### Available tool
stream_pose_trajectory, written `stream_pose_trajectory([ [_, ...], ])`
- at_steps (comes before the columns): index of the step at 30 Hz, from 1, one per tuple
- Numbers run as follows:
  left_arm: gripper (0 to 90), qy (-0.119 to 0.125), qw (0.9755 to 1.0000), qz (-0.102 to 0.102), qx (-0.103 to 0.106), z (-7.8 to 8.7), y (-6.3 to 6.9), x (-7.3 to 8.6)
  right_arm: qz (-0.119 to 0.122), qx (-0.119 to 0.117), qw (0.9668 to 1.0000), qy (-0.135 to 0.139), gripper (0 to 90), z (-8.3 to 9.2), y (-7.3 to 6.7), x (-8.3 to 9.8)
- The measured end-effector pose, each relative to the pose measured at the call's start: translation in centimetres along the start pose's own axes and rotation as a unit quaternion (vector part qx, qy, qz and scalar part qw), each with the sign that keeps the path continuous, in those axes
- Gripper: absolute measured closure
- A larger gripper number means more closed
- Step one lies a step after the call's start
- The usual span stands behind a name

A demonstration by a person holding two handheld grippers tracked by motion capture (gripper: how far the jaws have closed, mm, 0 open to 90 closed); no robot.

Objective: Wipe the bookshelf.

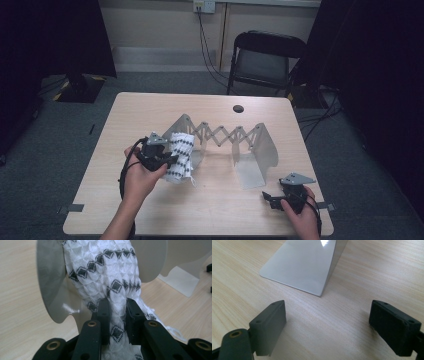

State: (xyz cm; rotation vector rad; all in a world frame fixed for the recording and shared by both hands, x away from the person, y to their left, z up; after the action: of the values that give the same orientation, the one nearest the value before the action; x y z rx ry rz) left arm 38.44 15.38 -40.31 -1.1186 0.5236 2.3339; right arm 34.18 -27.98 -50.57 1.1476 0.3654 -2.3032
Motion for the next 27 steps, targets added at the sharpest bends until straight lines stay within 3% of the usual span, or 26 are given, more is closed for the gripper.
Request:
stream_pose_trajectory([
  [6,76.2,-0.017,0.9999,-0.004,0.001,-1.0,-0.2,0.9,0.000,0.000,1.0000,0.000,13.5,0.0,0.0,0.0],
  [20,76.2,-0.036,0.9992,0.017,0.000,-2.9,-0.5,3.2,0.000,0.000,1.0000,0.000,13.5,0.0,0.0,0.0],
  [27,76.2,-0.047,0.9987,0.017,0.001,-3.4,-0.7,4.0,0.000,0.000,1.0000,0.001,13.5,0.0,0.0,0.0],
])
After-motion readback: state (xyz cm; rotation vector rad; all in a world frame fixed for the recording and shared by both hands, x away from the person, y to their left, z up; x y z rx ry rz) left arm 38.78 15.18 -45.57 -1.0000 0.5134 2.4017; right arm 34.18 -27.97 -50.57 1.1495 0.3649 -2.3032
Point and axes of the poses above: each handheld gripper's, and its own axes: z roughly backward along the jaws, x roughly out of its underside, y roughly to its right, the point moved 1 cm from there along -z, roughly forward along the jaws, and after that the axes turned 6 degrees about y, right-handed, at the moved point
